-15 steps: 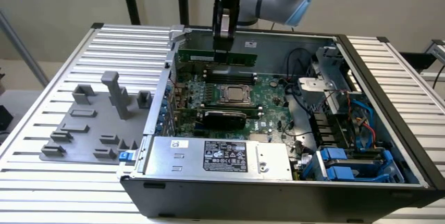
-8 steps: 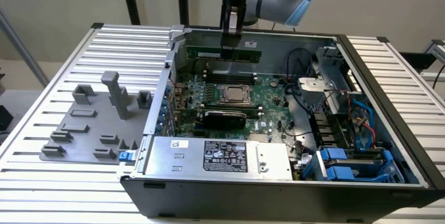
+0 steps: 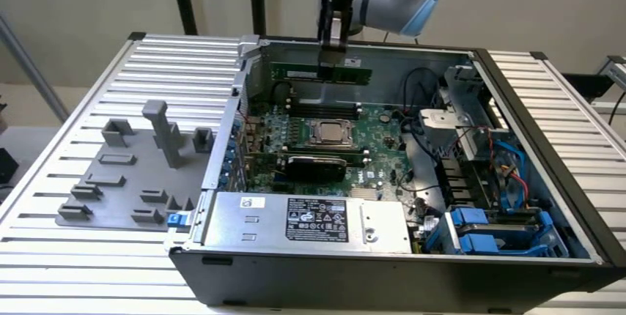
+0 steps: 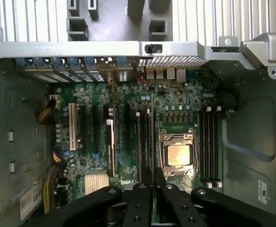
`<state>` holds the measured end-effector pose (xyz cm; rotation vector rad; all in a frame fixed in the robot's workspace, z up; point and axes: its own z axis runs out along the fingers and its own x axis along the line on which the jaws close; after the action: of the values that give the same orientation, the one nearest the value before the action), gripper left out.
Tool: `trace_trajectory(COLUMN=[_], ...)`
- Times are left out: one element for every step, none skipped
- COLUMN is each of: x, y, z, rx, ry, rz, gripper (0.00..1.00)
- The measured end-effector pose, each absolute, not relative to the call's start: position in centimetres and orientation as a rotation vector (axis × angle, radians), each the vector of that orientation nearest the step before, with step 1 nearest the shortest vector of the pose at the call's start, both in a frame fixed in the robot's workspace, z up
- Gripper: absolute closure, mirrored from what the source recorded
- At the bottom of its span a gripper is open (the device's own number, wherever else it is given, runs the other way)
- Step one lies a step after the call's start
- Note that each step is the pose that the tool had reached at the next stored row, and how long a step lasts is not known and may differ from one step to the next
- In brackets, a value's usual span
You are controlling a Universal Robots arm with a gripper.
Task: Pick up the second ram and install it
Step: 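Pick up the second ram and move it above second insertion slot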
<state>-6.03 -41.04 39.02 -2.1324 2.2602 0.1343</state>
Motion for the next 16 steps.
trace_trajectory(x=[-5.8,-5.7,-5.5,-5.3,-5.1,-4.8,-4.6,-4.4,-4.1,-3.9,-3.7,-3.5,-3.5,-3.4,-3.4,-3.4], y=[-40.8,-40.6,-40.5,-40.3,-40.2,-40.1,-40.0,-39.9,-39.8,-39.7,-39.7,-39.7,-39.7,-39.7,-39.7,-39.7], z=[38.8,38.7,38.5,38.3,38.1,37.9,37.7,37.6,37.4,37.2,37.0,36.8,36.7,36.6,36.6,36.6], rx=[-2.132,-2.132,-2.133,-2.133,-2.133,-2.134,-2.134,-2.134,-2.135,-2.135,-2.135,-2.135,-2.135,-2.135,-2.135,-2.135], ry=[2.260,2.260,2.260,2.260,2.259,2.259,2.259,2.258,2.258,2.258,2.258,2.257,2.257,2.257,2.258,2.258], rz=[0.134,0.134,0.134,0.134,0.134,0.134,0.134,0.134,0.134,0.134,0.134,0.134,0.134,0.134,0.134,0.134], gripper=[0.87,0.87,0.87,0.87,0.87,0.87,0.87,0.87,0.87,0.87,0.87,0.87,0.87,0.87,0.87,0.87])
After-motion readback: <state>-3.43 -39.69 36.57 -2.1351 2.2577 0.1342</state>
